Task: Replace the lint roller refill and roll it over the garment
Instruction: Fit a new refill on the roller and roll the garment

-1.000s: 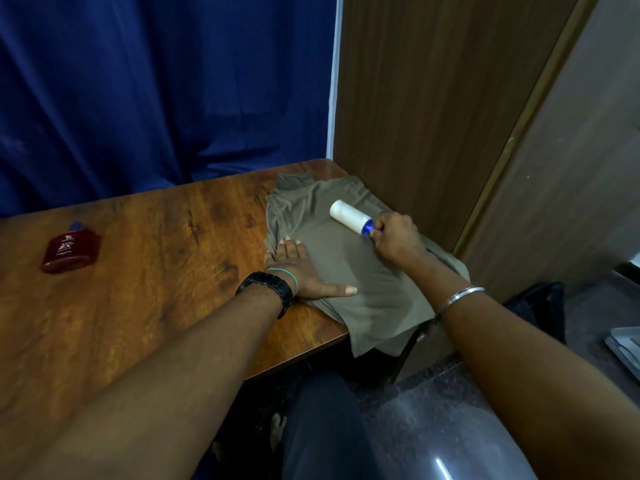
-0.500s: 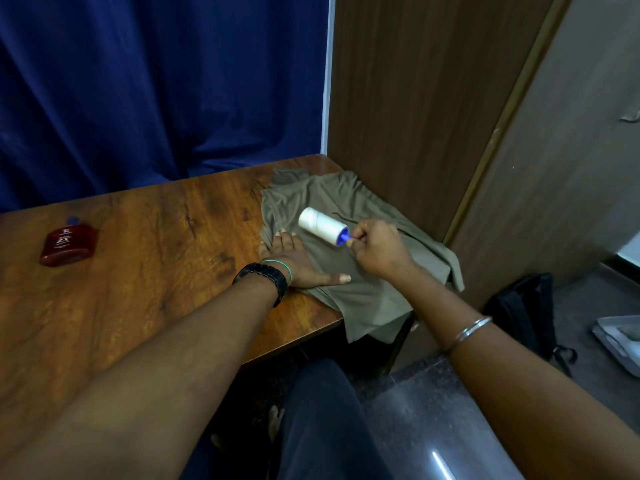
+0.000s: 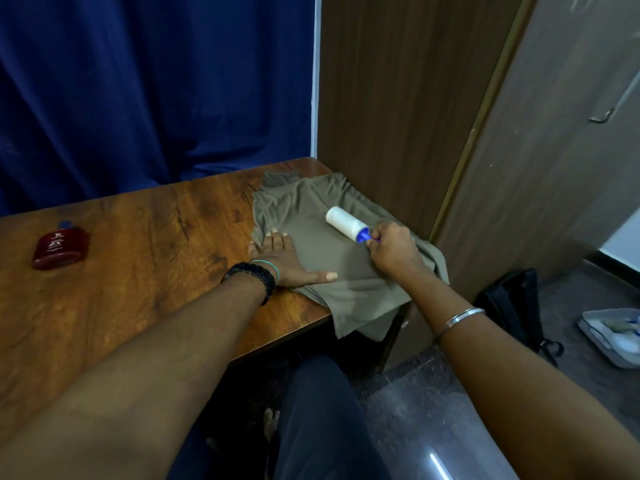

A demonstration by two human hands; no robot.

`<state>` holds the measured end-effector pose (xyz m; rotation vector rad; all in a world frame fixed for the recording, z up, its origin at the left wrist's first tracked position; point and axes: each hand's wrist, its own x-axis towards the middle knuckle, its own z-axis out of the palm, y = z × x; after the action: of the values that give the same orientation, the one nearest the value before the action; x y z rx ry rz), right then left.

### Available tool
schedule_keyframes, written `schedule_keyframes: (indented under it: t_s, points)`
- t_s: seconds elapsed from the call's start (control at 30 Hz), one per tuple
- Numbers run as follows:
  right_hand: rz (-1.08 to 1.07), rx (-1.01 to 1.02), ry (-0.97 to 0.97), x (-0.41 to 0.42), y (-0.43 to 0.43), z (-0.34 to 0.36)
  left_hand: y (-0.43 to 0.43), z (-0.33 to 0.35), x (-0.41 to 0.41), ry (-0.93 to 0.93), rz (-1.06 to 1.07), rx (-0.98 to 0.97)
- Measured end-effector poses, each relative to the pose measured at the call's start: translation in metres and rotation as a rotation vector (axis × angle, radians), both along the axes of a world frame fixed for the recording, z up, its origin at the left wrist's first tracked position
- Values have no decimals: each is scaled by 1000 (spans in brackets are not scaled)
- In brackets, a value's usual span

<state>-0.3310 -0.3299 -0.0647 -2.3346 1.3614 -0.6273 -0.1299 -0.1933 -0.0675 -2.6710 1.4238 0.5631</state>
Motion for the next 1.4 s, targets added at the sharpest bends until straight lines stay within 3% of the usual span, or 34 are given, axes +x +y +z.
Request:
schedule_keyframes:
  t_s: [0.2,0.33,0.57,1.03,1.17,1.27,1.4]
  points:
    - [-49,67,-63,-8,-11,6,-3,0,0,-9,-12,-23]
    - [-8,62,-151,-12,6,8,-14,8,-8,-56,-126,-141]
    - [112,114,-76,-12,53,-10,-14,7,-21,-53,-137,35]
    - [-112,58,27,-43,-1,6,-14,9,-22,-25,-124,97]
    - [-166,163,-119,-49,-13,10,-13,9,-21,-10,-126,82]
    - [-181,242,-238,-49,-15,12,-14,14,-19,33,-123,22]
    - [-109,408,-350,-39,-2,25,-21,19,-17,107,-116,-315]
